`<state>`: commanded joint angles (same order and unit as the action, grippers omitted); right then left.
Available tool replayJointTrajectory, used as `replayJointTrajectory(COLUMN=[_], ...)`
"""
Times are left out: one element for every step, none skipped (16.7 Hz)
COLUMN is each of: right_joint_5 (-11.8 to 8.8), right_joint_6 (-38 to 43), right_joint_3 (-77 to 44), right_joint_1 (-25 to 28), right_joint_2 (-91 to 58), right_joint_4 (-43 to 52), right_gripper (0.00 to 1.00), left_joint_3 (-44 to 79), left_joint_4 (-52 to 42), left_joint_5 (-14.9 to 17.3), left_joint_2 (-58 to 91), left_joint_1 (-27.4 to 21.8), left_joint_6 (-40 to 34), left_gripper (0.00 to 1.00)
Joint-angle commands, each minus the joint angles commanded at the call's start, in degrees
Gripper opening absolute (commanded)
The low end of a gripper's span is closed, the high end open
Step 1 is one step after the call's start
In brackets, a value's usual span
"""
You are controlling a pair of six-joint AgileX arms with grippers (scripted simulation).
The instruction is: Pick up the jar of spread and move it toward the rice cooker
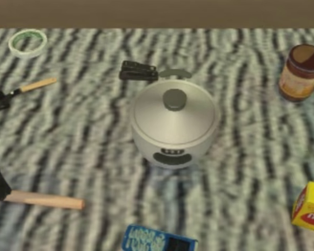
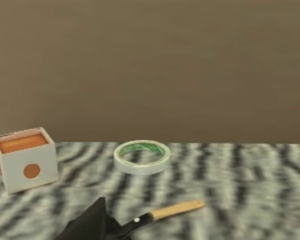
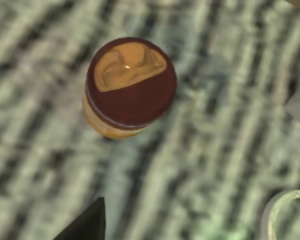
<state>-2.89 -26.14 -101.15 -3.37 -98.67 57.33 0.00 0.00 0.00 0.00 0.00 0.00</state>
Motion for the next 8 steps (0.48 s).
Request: replayJointTrajectory(right_joint_5=[-0.48, -0.97, -1.47, -1.95, -2.40, -2.82, -3.21, -3.55], right_joint_6=[-1.78, -3.54, -5.26, -6.91, -8.49, -9.98, -11.35, -12.56], right_joint_3=[-5.85, -11.44, -16.73, -21.53, -25.96, -29.98, -33.61, -36.71], right_joint_1=[0.23, 0.49, 0.78, 1.09, 1.38, 1.66, 1.93, 2.17], right_joint_2=[-5.81, -11.52, -17.07, -22.35, -27.38, -32.11, -36.45, -40.19], right_joint_4=[2.29, 4.53, 6.68, 8.76, 10.79, 12.76, 14.64, 16.36], right_gripper=[1.00, 1.00, 1.00, 1.00, 1.00, 1.00, 1.00, 1.00], left_joint_3=[0.00, 0.00, 0.00, 0.00, 0.00, 0.00, 0.00, 0.00], left_joint_4=[0.00, 0.00, 0.00, 0.00, 0.00, 0.00, 0.00, 0.00], left_joint_5=[0.00, 0.00, 0.00, 0.00, 0.00, 0.00, 0.00, 0.00], left_joint_2=[0.00, 0.00, 0.00, 0.00, 0.00, 0.00, 0.00, 0.00], left_joint_1=[0.00, 0.00, 0.00, 0.00, 0.00, 0.00, 0.00, 0.00], left_joint_6=[0.00, 0.00, 0.00, 0.00, 0.00, 0.00, 0.00, 0.00], left_gripper=[1.00, 1.00, 1.00, 1.00, 1.00, 1.00, 1.00, 1.00])
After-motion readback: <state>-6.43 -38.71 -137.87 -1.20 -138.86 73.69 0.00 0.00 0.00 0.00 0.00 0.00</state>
